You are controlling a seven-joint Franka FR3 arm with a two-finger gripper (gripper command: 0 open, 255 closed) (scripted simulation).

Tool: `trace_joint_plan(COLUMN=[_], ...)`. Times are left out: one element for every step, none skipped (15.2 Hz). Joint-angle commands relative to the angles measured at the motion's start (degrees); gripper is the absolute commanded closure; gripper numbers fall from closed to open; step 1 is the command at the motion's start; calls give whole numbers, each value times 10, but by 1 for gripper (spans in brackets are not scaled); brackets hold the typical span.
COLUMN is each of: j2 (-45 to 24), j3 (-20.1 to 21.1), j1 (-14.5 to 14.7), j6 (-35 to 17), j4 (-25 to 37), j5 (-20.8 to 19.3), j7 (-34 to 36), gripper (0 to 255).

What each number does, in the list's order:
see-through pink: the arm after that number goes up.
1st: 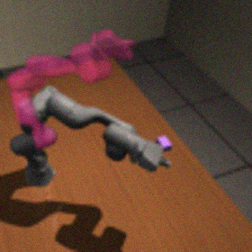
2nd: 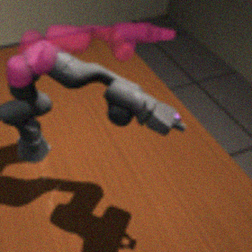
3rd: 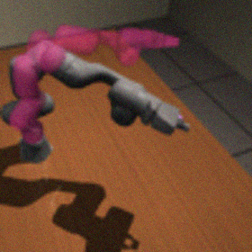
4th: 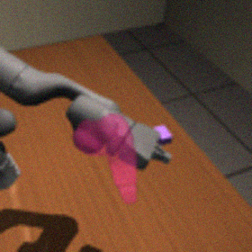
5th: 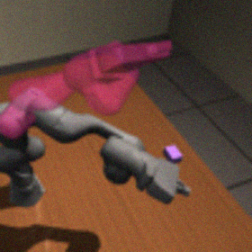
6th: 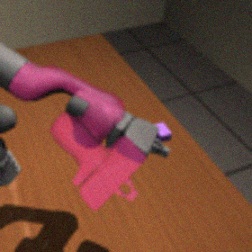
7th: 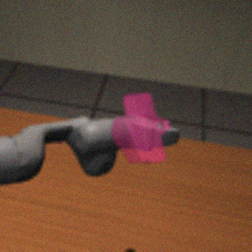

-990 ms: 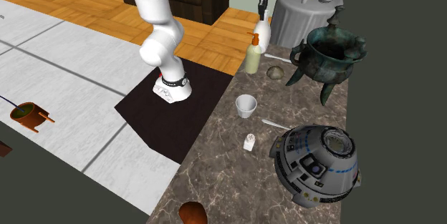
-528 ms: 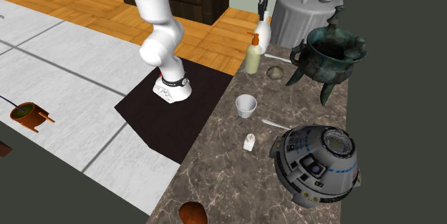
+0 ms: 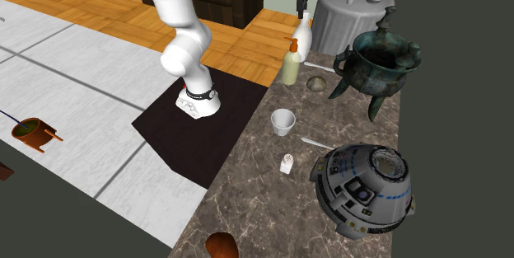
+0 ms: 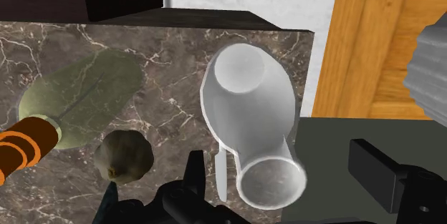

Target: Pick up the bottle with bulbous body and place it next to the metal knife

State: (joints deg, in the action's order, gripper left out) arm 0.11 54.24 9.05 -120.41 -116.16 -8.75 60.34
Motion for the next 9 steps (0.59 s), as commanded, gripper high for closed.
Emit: trace_joint_plan(j2=[24, 24, 24, 24, 24, 24, 24, 24, 24], j3=[-1, -1, -1, -2, -1, -1, -1, -1, -1], j1=[-1, -1, 0, 0, 0, 0, 0, 0, 0], j6=[36, 36, 36, 36, 36, 36, 36, 36, 36], j4=[23, 23, 23, 23, 23, 23, 23, 23, 23], j5=[26, 26, 26, 26, 26, 26, 26, 26, 26], j7=[-18, -18, -18, -18, -18, -18, -18, -18, -18], gripper=[0, 0, 0, 0, 0, 0, 0, 0, 0])
